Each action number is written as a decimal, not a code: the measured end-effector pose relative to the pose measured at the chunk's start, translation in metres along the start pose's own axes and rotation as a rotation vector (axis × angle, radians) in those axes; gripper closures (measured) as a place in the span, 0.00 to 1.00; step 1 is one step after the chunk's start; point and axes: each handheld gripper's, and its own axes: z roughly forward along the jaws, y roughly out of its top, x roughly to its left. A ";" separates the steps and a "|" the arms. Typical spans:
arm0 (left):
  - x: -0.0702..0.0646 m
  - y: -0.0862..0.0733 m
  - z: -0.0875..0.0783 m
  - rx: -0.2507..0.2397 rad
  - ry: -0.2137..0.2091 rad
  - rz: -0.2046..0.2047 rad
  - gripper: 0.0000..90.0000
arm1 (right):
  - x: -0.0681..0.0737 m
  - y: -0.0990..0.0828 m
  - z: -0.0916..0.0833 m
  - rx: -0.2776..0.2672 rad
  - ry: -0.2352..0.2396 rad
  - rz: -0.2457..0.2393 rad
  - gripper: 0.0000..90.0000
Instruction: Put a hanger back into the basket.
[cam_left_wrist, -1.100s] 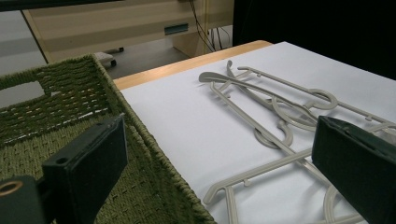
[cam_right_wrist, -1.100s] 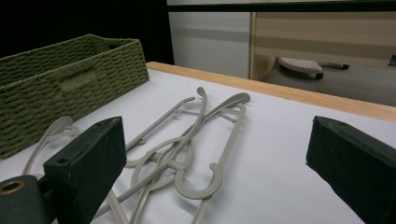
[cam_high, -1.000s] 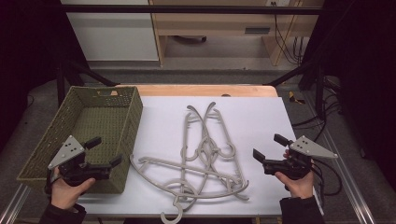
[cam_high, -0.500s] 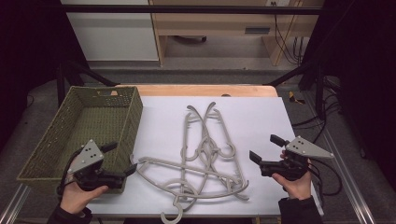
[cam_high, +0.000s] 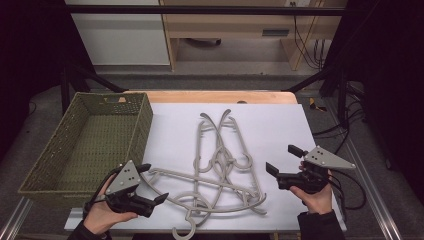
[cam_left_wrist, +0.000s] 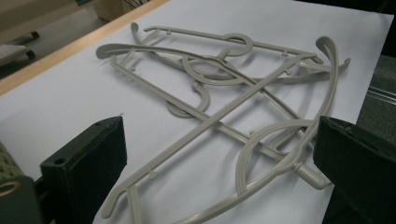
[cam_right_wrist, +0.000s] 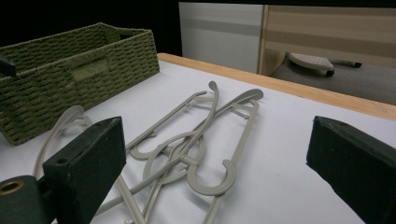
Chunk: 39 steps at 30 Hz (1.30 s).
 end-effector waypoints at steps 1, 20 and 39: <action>-0.002 0.000 0.003 0.011 -0.008 0.005 0.04 | 0.000 0.000 0.001 0.001 0.000 -0.005 0.06; -0.024 -0.020 0.046 0.200 -0.145 0.235 0.27 | 0.001 -0.001 0.003 0.013 0.004 -0.009 0.06; -0.031 -0.011 0.067 0.292 -0.232 0.438 0.49 | 0.002 -0.002 0.006 0.024 0.007 -0.004 0.06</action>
